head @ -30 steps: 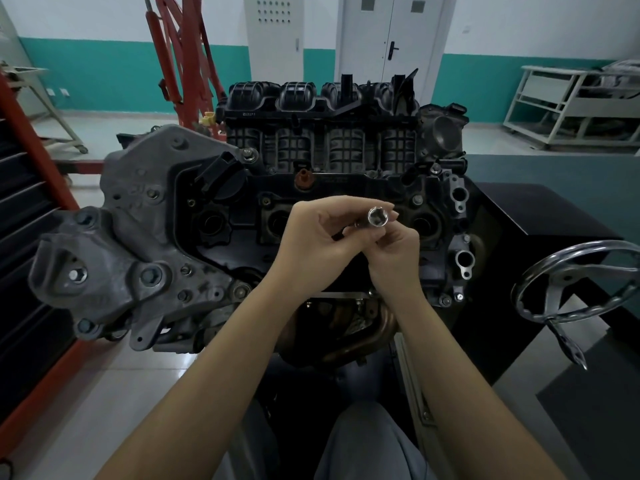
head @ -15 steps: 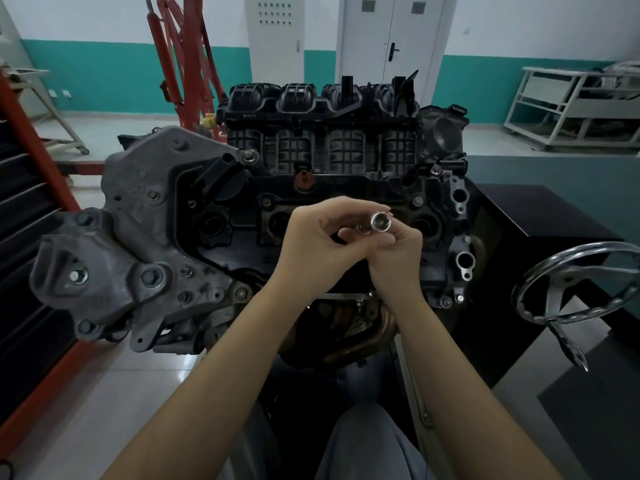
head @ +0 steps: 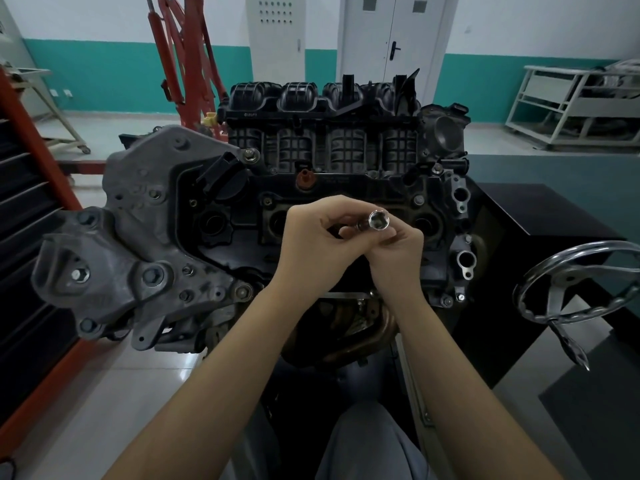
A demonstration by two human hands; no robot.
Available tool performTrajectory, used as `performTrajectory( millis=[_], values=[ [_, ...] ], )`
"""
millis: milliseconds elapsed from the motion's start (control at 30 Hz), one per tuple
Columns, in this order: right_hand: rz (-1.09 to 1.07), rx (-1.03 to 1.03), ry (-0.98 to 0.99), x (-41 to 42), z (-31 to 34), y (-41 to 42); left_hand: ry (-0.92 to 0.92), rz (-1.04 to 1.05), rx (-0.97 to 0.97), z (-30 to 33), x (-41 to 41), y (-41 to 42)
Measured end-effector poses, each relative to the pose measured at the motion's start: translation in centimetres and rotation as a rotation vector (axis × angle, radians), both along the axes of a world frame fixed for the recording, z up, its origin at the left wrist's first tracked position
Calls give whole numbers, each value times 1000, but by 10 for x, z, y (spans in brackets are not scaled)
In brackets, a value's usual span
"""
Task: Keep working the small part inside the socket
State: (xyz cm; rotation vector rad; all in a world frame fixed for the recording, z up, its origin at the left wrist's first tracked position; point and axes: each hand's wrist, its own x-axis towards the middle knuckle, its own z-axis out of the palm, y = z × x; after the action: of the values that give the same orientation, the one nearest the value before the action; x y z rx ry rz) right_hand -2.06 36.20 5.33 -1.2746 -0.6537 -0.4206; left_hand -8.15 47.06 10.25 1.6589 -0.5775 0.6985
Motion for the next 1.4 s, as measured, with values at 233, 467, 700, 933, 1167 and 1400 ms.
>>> performTrajectory(
  millis=[233, 467, 700, 933, 1167, 1400],
  values=[
    [28, -50, 1, 0, 1, -3, 61, -147, -12, 0, -1, 3],
    [23, 2, -1, -1, 1, -3, 11, 11, -7, 1, -1, -2],
    [-3, -24, 4, -1, 0, -4, 76, -156, 32, 5, -3, 6],
    [10, -27, -3, -1, -3, -5, 36, -30, 16, 6, -5, 2],
    [-3, 16, 18, -1, 0, -1, 64, -78, 32, 6, -5, 4],
    [21, -37, -6, 0, -2, -4, 83, -83, 8, 5, -4, 6]
  ],
)
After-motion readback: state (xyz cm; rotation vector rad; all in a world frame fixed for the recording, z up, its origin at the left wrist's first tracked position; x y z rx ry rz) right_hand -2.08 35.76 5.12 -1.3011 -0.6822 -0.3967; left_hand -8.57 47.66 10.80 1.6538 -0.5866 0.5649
